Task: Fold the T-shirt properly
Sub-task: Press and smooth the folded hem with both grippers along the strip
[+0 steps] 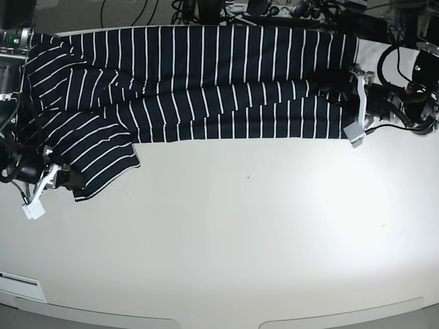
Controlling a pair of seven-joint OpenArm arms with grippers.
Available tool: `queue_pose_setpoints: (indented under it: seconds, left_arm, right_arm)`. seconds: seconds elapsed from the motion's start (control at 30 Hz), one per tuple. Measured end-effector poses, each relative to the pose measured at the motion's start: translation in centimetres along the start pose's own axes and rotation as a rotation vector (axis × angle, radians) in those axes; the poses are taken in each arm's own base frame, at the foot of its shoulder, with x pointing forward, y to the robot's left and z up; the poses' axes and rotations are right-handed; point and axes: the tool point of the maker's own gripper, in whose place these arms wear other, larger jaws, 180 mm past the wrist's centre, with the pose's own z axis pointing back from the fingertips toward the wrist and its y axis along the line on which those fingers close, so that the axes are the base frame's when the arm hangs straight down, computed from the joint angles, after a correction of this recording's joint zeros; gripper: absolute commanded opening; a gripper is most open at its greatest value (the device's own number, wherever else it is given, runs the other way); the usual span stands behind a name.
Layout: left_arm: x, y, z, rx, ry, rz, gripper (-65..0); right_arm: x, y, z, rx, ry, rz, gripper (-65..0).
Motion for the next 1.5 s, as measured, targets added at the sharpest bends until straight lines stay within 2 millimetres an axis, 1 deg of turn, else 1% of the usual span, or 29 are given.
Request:
queue_pose_setpoints:
  seconds: [0.07,0.1,0.17,0.3,0.43,0.5,0.57,0.67,0.8,0.9,1.03,1.13,1.17,1.2,1.27,1.3,1.33,1.37,1.43,1.47,1.5]
  left_arm:
    - [0.1,0.0,0.0,0.000,-0.004,0.000,-28.8]
    - [0.1,0.0,0.0,0.000,-0.005,0.000,-28.8]
    - [0.1,0.0,0.0,0.000,-0.007,0.000,-28.8]
    - [0.1,0.0,0.0,0.002,-0.006,0.000,-28.8]
    - [0.1,0.0,0.0,0.002,-0.007,0.000,-28.8]
    - [0.1,0.1,0.0,0.002,-0.006,0.000,-28.8]
    - [0.1,0.0,0.0,0.002,-0.006,0.000,-28.8]
    - [0.1,0.0,0.0,0.002,-0.007,0.000,-28.8]
    - [0.1,0.1,0.0,0.002,-0.007,0.000,-28.8]
    - [0.1,0.1,0.0,0.003,-0.006,0.000,-28.8]
    - [0.1,0.1,0.0,0.002,-0.007,0.000,-28.8]
    - [0.1,0.1,0.0,0.003,-0.008,0.001,-28.8]
    - [0.1,0.1,0.0,0.003,-0.008,0.000,-28.8]
    - [0.1,0.1,0.0,0.002,-0.008,0.000,-28.8]
    - [0.1,0.1,0.0,0.002,-0.008,0.000,-28.8]
    - [0.1,0.1,0.0,0.002,-0.008,0.000,-28.8]
    - [0.1,0.1,0.0,0.002,-0.008,0.000,-28.8]
    - [0.1,0.1,0.0,0.003,-0.008,0.001,-28.8]
    - [0.1,0.0,0.0,0.002,-0.008,0.000,-28.8]
    - [0.1,0.1,0.0,0.002,-0.009,0.000,-28.8]
    - [0.1,0.1,0.0,0.003,-0.008,0.000,-28.8]
  right_arm:
    - [-0.5,2.8,1.1,0.099,0.076,0.055,-65.0]
    - [-0.7,3.3,1.4,0.101,0.092,0.086,-65.0]
    - [-1.8,3.7,1.8,0.075,0.139,0.134,-65.0]
    - [-4.2,5.5,3.1,0.064,0.225,0.234,-65.0]
    - [-7.3,8.1,3.8,0.095,0.310,0.313,-65.0]
    - [-8.7,9.0,4.4,0.096,0.349,0.346,-65.0]
    - [-9.5,9.8,5.3,0.089,0.359,0.367,-65.0]
    - [-10.0,10.7,6.5,0.073,0.347,0.387,-65.0]
    - [-10.8,10.9,8.2,0.032,0.342,0.382,-65.0]
    - [-12.6,10.6,9.1,0.017,0.379,0.339,-65.0]
    - [-15.4,11.0,9.5,0.041,0.438,0.283,-65.0]
    - [-15.5,11.1,9.6,0.042,0.442,0.279,-65.0]
    - [-15.6,10.7,9.6,0.023,0.450,0.286,-65.0]
    - [-15.8,9.9,9.8,-0.020,0.472,0.302,-65.0]
    - [-16.6,7.6,10.6,-0.135,0.550,0.339,-65.0]
    - [-16.8,6.9,10.9,-0.170,0.572,0.351,-62.8]
    - [-16.9,6.6,11.1,-0.189,0.584,0.357,-55.7]
    - [-16.9,6.3,11.2,-0.202,0.591,0.362,-47.2]
    - [-16.8,6.2,11.2,-0.207,0.589,0.364,-31.4]
    - [-16.7,6.4,11.1,-0.197,0.578,0.363,-26.3]
    - [-16.4,6.7,10.9,-0.184,0.562,0.361,-24.0]
